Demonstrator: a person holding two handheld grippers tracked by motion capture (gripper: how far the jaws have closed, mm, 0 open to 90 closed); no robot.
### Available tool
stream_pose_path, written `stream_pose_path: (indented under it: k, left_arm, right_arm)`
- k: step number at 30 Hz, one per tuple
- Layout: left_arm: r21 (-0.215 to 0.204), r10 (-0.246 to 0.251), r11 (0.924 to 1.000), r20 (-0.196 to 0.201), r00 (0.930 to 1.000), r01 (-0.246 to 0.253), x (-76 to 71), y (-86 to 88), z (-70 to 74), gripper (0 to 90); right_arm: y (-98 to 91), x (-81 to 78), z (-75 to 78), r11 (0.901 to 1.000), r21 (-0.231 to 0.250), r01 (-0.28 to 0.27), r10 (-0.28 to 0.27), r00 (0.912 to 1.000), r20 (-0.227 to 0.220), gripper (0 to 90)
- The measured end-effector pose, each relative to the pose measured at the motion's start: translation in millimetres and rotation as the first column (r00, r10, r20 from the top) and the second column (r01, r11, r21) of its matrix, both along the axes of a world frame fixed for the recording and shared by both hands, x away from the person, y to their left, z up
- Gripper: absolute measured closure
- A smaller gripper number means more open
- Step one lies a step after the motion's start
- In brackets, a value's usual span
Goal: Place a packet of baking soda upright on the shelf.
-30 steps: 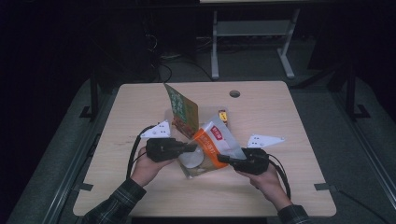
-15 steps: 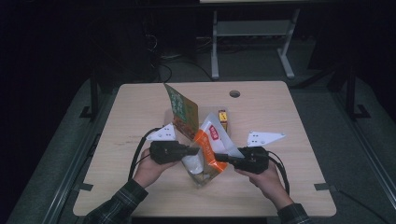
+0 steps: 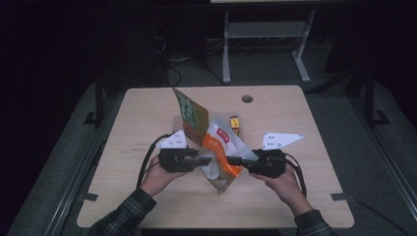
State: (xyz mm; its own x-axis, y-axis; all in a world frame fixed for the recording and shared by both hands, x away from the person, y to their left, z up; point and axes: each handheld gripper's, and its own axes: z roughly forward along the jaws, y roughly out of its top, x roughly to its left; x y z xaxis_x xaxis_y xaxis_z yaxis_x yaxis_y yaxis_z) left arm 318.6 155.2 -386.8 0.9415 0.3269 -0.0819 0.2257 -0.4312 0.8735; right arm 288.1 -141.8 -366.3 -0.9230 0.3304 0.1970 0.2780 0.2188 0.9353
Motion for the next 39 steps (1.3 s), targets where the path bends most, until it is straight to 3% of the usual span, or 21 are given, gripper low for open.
stream_pose_path:
  k: [4,7,15,20,30,39]
  left_arm:
    - [0.011,0.034,0.9994,0.016,0.9993,-0.034,-3.1,4.4,-2.0,47.1]
    - [0.007,0.04,0.9992,0.002,0.9992,-0.04,-6.7,11.9,-2.3,42.1]
    - [0.036,0.059,0.9977,-0.029,0.9978,-0.058,-19.7,35.5,-12.6,38.8]
    - [0.076,0.069,0.995,-0.045,0.9966,-0.066,-23.1,48.2,-22.0,35.6]
    - [0.09,0.082,0.9929,-0.054,0.9951,-0.077,-21.8,56.3,-29.7,33.0]
    - [0.106,0.105,0.9896,-0.066,0.9922,-0.098,-18.0,58.5,-34.2,28.1]
  right_arm:
    - [0.7,-1.1,2.4,0.9995,-0.032,0.002,-0.001,0.9999,0.013,90.0]
    - [-1.0,-1.8,4.5,0.9984,-0.056,0.006,-0.005,0.9998,0.02,90.0]
    - [-9.9,2.6,13.6,0.9966,-0.071,0.042,-0.04,0.9985,0.038,90.0]
    - [-12.4,11.5,20.1,0.9938,-0.084,0.072,-0.068,0.9963,0.052,90.0]
    - [-11.5,35.9,33.2,0.9925,-0.089,0.084,-0.079,0.9953,0.056,90.0]
    - [2.7,67.0,45.4,0.9884,-0.109,0.106,-0.099,0.9924,0.074,90.0]
